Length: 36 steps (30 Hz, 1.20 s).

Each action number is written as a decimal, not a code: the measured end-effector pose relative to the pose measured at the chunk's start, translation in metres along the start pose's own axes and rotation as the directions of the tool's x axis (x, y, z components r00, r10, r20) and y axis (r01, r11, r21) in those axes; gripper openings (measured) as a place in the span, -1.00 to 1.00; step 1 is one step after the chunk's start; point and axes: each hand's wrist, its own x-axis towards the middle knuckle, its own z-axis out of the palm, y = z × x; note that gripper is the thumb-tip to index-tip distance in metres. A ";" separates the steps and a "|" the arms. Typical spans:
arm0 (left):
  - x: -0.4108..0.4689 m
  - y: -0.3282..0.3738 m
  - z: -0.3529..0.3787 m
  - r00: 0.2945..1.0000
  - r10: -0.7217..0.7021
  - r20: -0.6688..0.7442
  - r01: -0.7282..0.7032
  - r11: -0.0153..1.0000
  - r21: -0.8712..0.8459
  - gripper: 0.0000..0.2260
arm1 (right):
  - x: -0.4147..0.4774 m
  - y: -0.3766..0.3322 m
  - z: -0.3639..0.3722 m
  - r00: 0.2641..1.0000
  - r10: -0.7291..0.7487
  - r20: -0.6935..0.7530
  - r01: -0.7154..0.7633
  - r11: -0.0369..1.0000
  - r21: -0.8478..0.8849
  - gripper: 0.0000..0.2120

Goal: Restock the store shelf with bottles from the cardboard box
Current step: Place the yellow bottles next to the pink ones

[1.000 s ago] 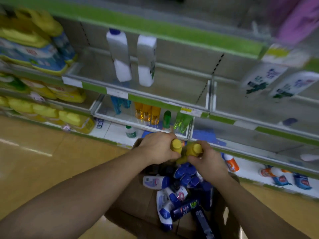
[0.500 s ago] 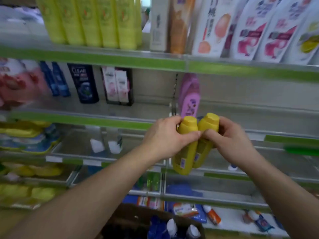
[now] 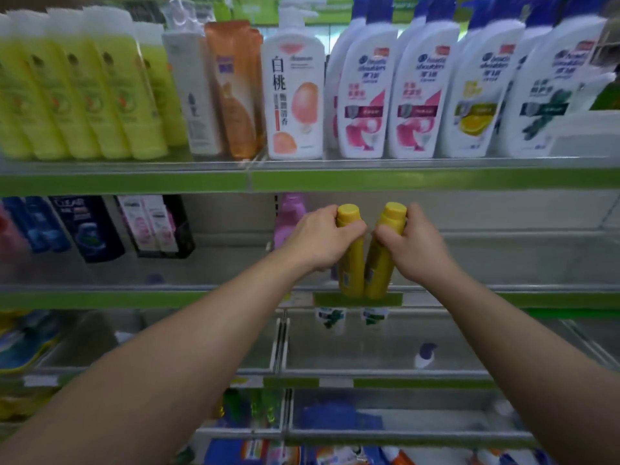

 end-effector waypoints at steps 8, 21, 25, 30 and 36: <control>0.040 -0.001 0.037 0.996 -0.087 0.015 0.086 0.995 0.045 -0.73 | 0.059 0.020 0.021 0.997 0.059 0.049 -0.052 0.990 -0.130 -0.66; 0.070 -0.012 0.050 0.928 -0.337 0.157 0.347 0.937 -0.037 -0.54 | 0.093 0.044 0.026 0.947 0.133 0.294 -0.127 0.991 -0.039 -0.74; 0.070 -0.016 0.064 0.953 -0.281 0.111 0.284 0.959 -0.006 -0.27 | 0.108 0.055 0.009 0.840 0.179 0.512 -0.214 0.977 0.009 -0.76; 0.067 -0.022 0.087 0.968 -0.250 -0.007 0.249 0.965 -0.087 -0.63 | 0.114 0.081 0.004 0.686 0.148 0.713 -0.258 0.965 0.049 -0.57; 0.065 -0.031 0.095 0.949 -0.316 0.002 0.310 0.928 -0.208 -0.74 | 0.113 0.094 0.005 0.684 0.086 0.724 -0.200 0.977 0.073 -0.45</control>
